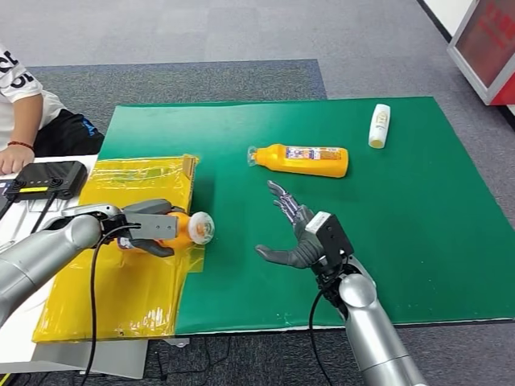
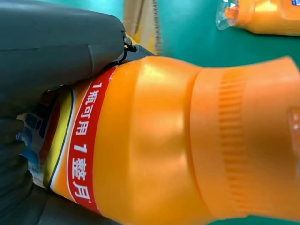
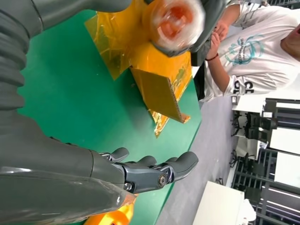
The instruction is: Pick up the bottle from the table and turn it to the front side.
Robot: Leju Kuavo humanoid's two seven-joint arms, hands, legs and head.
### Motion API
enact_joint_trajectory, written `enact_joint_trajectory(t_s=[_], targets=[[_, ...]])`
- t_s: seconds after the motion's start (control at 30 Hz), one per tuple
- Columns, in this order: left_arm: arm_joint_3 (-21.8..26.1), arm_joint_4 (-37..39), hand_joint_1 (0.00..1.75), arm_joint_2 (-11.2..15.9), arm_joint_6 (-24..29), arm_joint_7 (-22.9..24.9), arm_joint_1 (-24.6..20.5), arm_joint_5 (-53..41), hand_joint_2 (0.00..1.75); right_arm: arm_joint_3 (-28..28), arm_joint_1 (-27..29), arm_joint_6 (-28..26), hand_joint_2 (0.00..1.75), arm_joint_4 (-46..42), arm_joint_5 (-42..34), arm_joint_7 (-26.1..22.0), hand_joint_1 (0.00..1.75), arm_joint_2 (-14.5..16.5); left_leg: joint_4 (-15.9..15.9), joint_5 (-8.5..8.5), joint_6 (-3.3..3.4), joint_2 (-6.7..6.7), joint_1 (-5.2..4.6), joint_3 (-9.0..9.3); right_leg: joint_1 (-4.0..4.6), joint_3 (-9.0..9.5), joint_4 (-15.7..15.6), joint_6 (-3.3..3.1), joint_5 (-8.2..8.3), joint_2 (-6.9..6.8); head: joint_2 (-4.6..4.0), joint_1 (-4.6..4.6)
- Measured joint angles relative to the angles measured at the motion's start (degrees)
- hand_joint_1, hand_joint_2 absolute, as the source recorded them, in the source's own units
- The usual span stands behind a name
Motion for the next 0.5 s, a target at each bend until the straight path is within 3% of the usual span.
enact_joint_trajectory(t_s=[0.4, 0.5], targets=[[0.15, 5.25, 1.75, -6.51, 1.40, -1.12, -1.11, -0.58, 1.75, 0.00, 2.35, -0.20, 1.75, -4.54, 1.32, 1.22, 0.00, -0.02, 0.00, 0.09, 0.09, -0.06, -0.11, -0.02, -0.11, 0.01, 0.00, 0.09, 0.09, -0.07, 0.00, -0.01], [0.36, 5.92, 0.46, -7.46, 1.93, -1.46, -1.14, -0.61, 1.75, 0.00, 2.67, -0.32, 1.75, -5.28, 1.63, 1.45, 0.00, -0.02, 0.00, 0.09, 0.09, -0.06, -0.11, -0.03, -0.11, 0.01, 0.00, 0.09, 0.09, -0.07, 0.00, -0.01]])
